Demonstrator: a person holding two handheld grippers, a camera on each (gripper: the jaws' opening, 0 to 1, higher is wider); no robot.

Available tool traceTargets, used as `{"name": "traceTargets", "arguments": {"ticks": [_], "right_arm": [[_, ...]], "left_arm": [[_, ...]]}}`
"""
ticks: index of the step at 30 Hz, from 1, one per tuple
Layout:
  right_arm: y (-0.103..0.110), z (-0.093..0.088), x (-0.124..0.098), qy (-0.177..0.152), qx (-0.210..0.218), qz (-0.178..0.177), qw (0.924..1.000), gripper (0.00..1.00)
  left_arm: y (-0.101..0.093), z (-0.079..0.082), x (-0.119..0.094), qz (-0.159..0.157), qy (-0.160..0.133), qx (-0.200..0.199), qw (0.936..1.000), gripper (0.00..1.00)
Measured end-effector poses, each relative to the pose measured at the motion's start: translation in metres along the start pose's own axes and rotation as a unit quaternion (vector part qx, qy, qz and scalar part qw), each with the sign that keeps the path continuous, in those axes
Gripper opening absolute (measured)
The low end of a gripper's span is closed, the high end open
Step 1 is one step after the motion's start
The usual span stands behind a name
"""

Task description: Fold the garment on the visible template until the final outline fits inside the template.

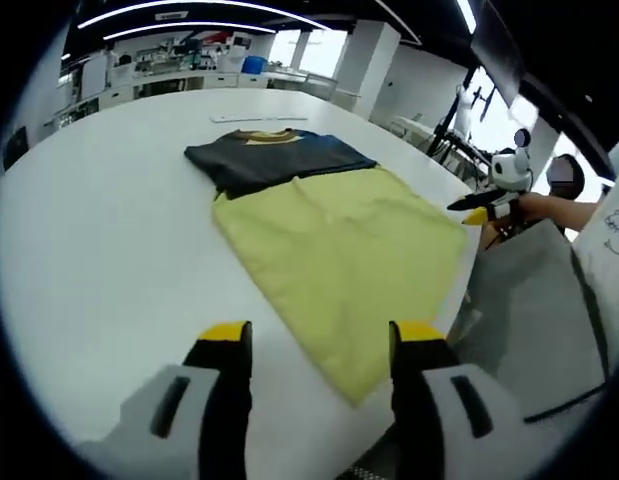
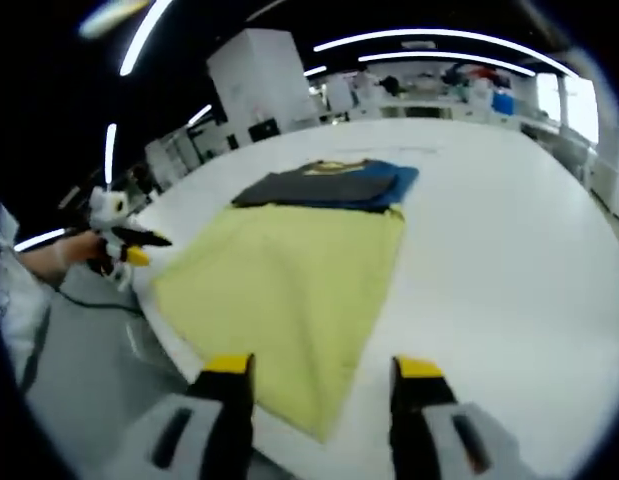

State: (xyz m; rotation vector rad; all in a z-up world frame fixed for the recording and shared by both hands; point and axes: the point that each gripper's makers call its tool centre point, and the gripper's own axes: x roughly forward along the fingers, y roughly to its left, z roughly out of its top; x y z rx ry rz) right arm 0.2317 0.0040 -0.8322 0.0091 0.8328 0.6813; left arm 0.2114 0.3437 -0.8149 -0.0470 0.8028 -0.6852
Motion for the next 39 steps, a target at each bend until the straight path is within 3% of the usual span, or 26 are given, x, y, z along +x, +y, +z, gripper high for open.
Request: {"name": "traceTargets", "arguments": {"ticks": [5,16,21,29,31,39], "right_arm": [[0.003,-0.012,-0.005,0.020,-0.018,-0.002,0.9996,0.37],[-0.002,-0.022,-0.005,0.033,0.001,0.002,0.9995,0.23],[0.001,-0.022,-0.004,0.042,0.007,0.010,0.9991,0.15],[-0.006,-0.028,-0.005,0.046,0.016,-0.001,0.9988,0.01],[-0.003,-0.028,-0.006,0.044,0.032,0.005,0.9985,0.00],[0.001,-0.026,-0.006,0.043,0.034,0.007,0.9985,0.00]], "left_arm": [[-0.006,-0.011,-0.002,-0.014,0.019,-0.020,0.9995,0.38],[-0.005,-0.030,0.004,-0.018,0.045,-0.056,0.9973,0.32],[-0.007,-0.031,0.009,-0.022,0.044,-0.064,0.9967,0.26],[-0.007,-0.035,0.011,-0.019,0.051,-0.080,0.9953,0.09],[-0.006,-0.038,0.011,-0.017,0.055,-0.078,0.9953,0.01],[-0.007,-0.039,0.007,-0.022,0.045,-0.107,0.9929,0.00]]}}
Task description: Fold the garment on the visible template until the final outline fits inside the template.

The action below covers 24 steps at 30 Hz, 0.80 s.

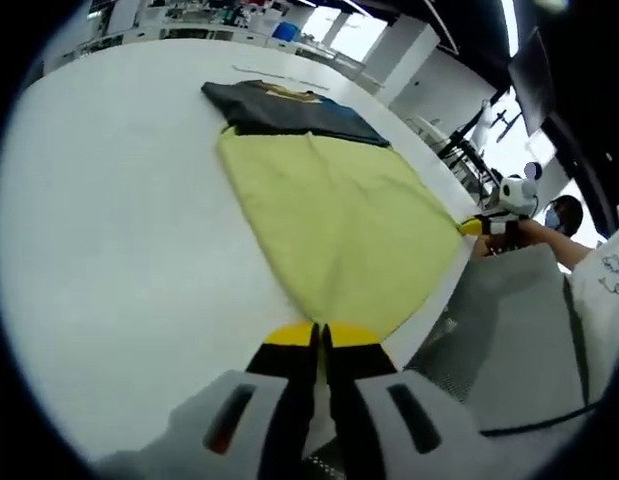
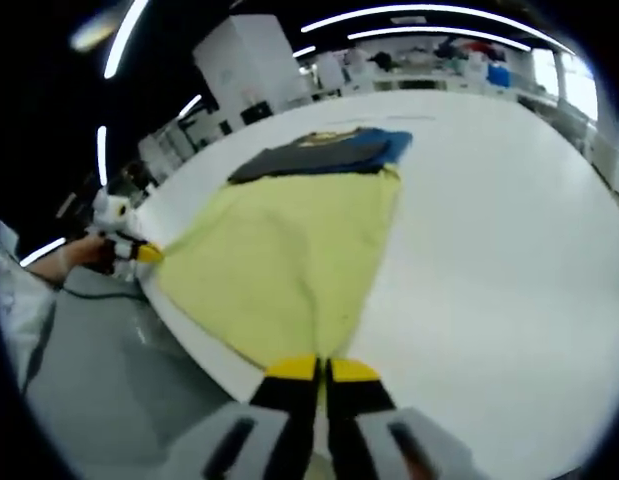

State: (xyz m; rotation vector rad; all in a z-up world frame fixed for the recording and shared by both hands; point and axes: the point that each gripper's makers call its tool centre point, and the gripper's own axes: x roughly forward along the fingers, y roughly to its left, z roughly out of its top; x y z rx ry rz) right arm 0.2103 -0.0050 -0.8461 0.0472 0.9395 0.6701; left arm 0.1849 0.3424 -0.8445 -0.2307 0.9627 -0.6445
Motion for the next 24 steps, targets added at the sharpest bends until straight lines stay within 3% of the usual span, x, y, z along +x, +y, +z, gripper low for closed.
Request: {"name": "traceTargets", "arguments": {"ticks": [4,14,24], "right_arm": [[0.003,0.006,-0.006,-0.003,0.000,0.005,1.0000,0.00],[0.012,0.034,-0.025,-0.051,0.024,0.035,0.9978,0.00],[0.034,0.032,-0.051,-0.066,0.062,0.058,0.9942,0.00]], "left_arm": [[-0.003,0.005,-0.006,-0.004,-0.005,0.004,1.0000,0.00],[-0.010,0.022,-0.023,-0.012,-0.024,-0.005,0.9996,0.00],[-0.020,0.027,-0.048,-0.023,-0.046,-0.029,0.9982,0.00]]}}
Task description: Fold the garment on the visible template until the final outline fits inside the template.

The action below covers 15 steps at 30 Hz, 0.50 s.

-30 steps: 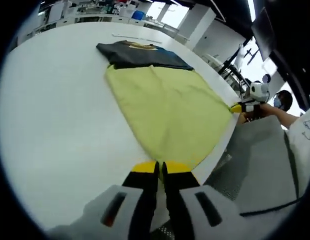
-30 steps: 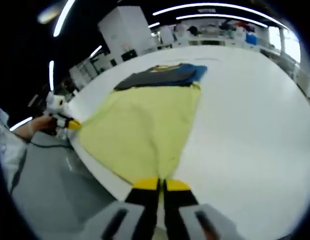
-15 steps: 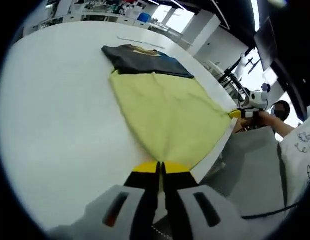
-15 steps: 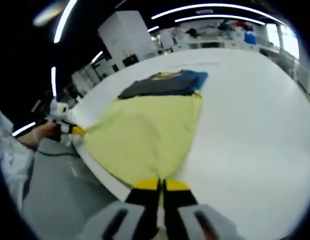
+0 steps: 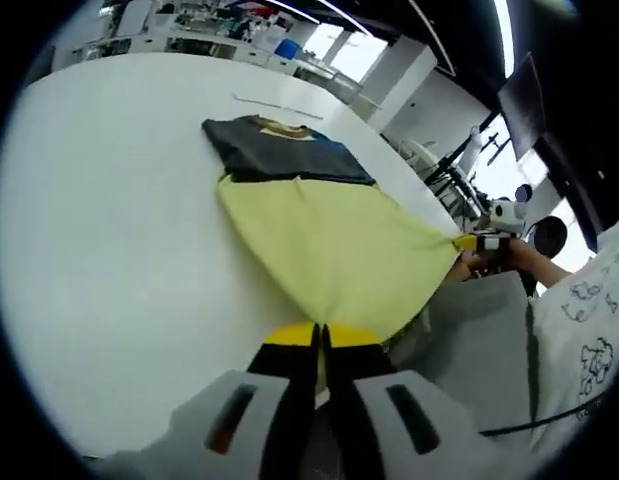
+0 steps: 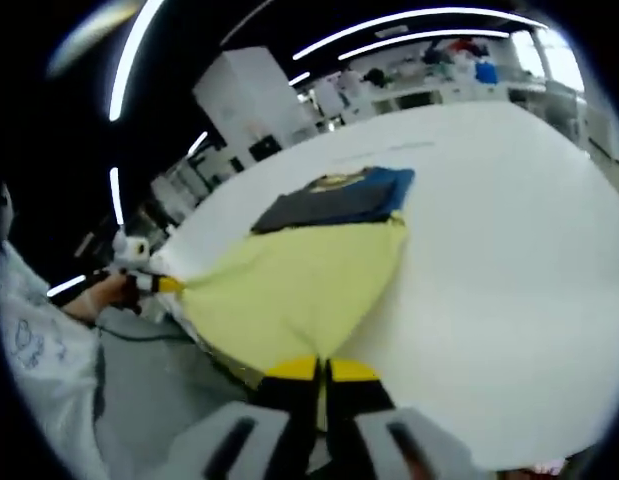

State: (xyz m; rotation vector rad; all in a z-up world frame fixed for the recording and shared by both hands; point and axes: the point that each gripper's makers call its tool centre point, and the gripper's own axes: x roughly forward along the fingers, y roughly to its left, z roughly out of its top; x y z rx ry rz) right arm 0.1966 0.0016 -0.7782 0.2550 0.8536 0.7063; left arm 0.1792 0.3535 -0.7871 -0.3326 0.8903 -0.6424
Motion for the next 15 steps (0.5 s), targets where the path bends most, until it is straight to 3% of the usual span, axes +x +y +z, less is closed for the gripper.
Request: {"name": "traceTargets", "arguments": {"ticks": [5,11,15], "right_arm": [[0.016,0.004,-0.016,-0.006,0.018,0.016,0.9997,0.00],[0.026,0.011,-0.035,-0.017,0.029,0.030,0.9990,0.00],[0.027,0.006,-0.042,-0.007,0.029,0.030,0.9991,0.00]], "left_arm": [[-0.015,0.004,-0.018,-0.005,-0.015,-0.026,0.9995,0.00],[-0.030,0.008,-0.033,-0.008,-0.025,-0.030,0.9992,0.00],[-0.038,0.004,-0.037,-0.010,-0.023,-0.044,0.9987,0.00]]}}
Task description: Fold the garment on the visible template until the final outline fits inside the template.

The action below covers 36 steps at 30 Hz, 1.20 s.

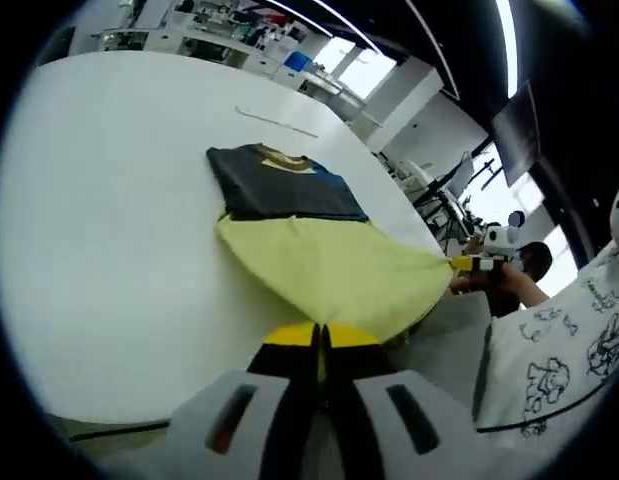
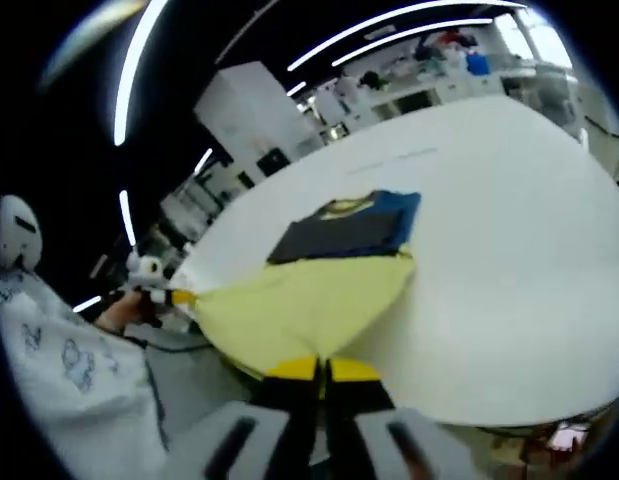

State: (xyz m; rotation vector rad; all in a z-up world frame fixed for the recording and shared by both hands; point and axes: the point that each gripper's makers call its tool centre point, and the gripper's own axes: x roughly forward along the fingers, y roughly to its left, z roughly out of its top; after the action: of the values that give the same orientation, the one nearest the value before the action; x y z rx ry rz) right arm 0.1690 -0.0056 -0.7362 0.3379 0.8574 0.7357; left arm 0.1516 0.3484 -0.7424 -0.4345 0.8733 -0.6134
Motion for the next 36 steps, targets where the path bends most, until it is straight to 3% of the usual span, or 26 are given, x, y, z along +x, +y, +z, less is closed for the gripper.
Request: {"name": "traceTargets", "arguments": {"ticks": [8,15,19,23,28,31,36], "right_arm": [[0.000,0.005,0.001,-0.009,0.030,0.014,0.9994,0.00],[-0.007,0.037,0.006,-0.039,0.040,0.020,0.9983,0.00],[-0.015,0.061,0.017,-0.046,0.024,0.018,0.9985,0.00],[-0.013,0.087,0.030,-0.059,0.000,0.010,0.9982,0.00],[-0.032,0.137,0.052,-0.092,0.001,0.008,0.9957,0.00],[-0.041,0.156,0.068,-0.099,-0.002,0.005,0.9950,0.00],[-0.057,0.185,0.089,-0.105,-0.008,0.000,0.9944,0.00]], "left_arm": [[-0.009,0.006,0.004,-0.010,-0.011,-0.029,0.9995,0.00],[-0.003,0.045,0.013,-0.031,-0.047,-0.065,0.9963,0.00],[0.006,0.066,0.023,-0.037,-0.054,-0.081,0.9945,0.00],[0.013,0.093,0.034,-0.034,-0.063,-0.065,0.9954,0.00],[0.029,0.126,0.055,-0.026,-0.069,-0.060,0.9955,0.00],[0.046,0.144,0.070,-0.018,-0.071,-0.061,0.9954,0.00],[0.057,0.165,0.082,-0.011,-0.080,-0.060,0.9949,0.00]]}}
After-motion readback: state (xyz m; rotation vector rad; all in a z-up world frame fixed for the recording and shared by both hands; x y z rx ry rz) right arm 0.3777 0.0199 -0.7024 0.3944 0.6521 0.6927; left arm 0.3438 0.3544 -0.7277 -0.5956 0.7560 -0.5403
